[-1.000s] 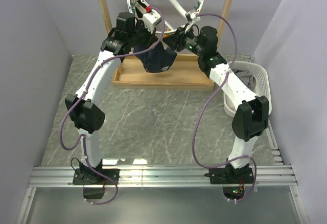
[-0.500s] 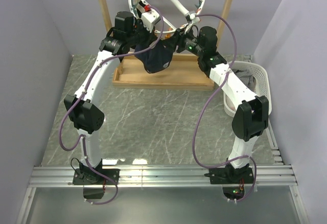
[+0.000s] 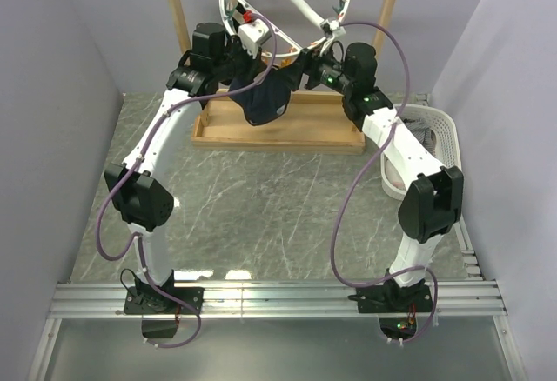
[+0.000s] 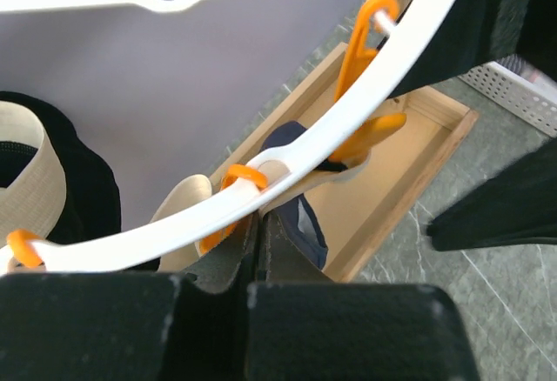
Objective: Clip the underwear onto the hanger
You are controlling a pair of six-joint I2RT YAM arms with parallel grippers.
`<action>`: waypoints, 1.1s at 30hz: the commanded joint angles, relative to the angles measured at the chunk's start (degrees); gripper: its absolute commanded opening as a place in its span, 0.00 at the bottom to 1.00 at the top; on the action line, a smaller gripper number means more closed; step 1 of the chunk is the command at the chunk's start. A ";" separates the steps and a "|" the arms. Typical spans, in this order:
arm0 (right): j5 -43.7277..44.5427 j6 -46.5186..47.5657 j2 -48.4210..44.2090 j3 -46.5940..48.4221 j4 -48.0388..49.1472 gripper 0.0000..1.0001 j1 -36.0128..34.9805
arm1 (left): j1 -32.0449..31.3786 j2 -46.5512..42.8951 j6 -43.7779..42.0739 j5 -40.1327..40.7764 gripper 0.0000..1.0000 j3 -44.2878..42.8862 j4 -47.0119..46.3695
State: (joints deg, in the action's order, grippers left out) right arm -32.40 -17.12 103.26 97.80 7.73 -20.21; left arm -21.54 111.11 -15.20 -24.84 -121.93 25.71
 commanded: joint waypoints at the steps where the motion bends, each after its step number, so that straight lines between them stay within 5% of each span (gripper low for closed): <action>1: -5.37 -0.37 -5.00 0.55 -1.74 0.88 0.87 | 0.27 -3.88 0.52 -2.05 0.00 0.99 -3.13; 13: -9.78 1.92 -10.89 -7.88 -8.78 0.93 1.57 | 0.62 -7.22 4.92 -6.09 0.01 8.99 -7.08; 16: -10.22 2.53 -11.94 -9.29 -10.36 0.95 1.75 | 0.62 -7.92 5.09 -8.02 0.22 10.04 -7.34; 17: -10.22 2.71 -12.38 -10.25 -10.62 0.95 1.75 | 0.62 -8.27 5.09 -8.55 0.36 10.31 -7.35; 23: -10.22 4.64 -15.98 -13.42 -12.73 0.96 2.36 | 0.71 -11.70 5.97 -11.28 0.69 13.55 -7.52; 33: -15.49 12.11 -20.20 -13.24 -20.47 0.97 2.72 | 4.22 -20.14 13.00 -17.51 0.99 20.67 -1.82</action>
State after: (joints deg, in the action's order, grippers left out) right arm -43.79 -6.72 85.58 86.35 -2.22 -18.15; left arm -19.03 94.65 -6.15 -37.85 -102.50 21.58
